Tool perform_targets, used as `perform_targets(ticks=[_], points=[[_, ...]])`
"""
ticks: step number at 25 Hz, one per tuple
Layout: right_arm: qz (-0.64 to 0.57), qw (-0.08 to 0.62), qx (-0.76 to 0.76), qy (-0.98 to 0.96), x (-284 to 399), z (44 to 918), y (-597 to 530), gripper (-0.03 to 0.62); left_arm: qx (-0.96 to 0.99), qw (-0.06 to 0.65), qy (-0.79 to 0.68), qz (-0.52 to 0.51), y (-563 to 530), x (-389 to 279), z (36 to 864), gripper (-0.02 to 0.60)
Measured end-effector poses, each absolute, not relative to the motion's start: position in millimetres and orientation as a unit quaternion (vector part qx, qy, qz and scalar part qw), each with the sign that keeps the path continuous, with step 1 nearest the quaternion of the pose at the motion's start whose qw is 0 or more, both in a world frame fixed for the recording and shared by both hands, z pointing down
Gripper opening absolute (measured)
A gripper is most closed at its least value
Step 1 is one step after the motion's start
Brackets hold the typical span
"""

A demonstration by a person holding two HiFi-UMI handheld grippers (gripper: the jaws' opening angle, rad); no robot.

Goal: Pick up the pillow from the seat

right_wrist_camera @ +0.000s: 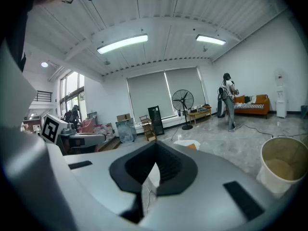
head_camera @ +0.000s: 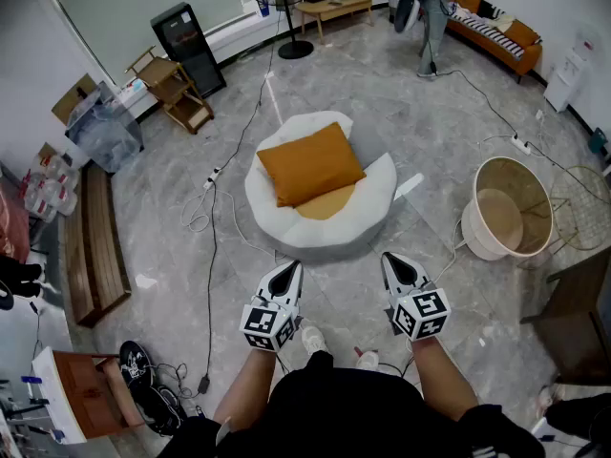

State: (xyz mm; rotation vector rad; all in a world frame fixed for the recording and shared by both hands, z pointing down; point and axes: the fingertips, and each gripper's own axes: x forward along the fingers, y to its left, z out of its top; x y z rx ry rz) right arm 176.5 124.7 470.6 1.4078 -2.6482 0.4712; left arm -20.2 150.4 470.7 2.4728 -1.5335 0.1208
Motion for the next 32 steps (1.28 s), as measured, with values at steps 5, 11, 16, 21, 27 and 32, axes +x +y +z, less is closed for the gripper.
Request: perform_targets(ticks=[5, 11, 16, 21, 27, 32], points=[[0.156, 0.061, 0.46, -0.872, 165.7, 477.0, 136.9, 0.003, 0.842, 0.119, -0.524, 0.047, 167.5, -27.7, 473.1, 0.012], [0.154, 0.061, 0.464, -0.87, 159.3, 476.1, 136.6, 0.003, 0.844, 0.121, -0.52, 0.04, 165.9, -38.2, 474.4, 0.012], [0.138, 0.038, 0.476, -0.868, 144.0, 462.0, 133.1, 0.005, 0.845, 0.122, -0.519, 0.039, 164.0, -55.8, 478.2, 0.012], [0.126, 0.04, 0.472, -0.871, 124.0, 448.9, 127.5, 0.006, 0.855, 0.118, -0.504, 0.029, 152.6, -68.2, 474.1, 0.012], [0.125, 0.044, 0.487, -0.863, 100.5, 450.5, 118.3, 0.006, 0.862, 0.126, -0.491, -0.003, 130.9, -98.0, 458.6, 0.012], [0.124, 0.034, 0.489, -0.863, 90.3, 446.6, 114.3, 0.006, 0.865, 0.113, -0.488, -0.006, 119.7, -109.8, 448.3, 0.012]])
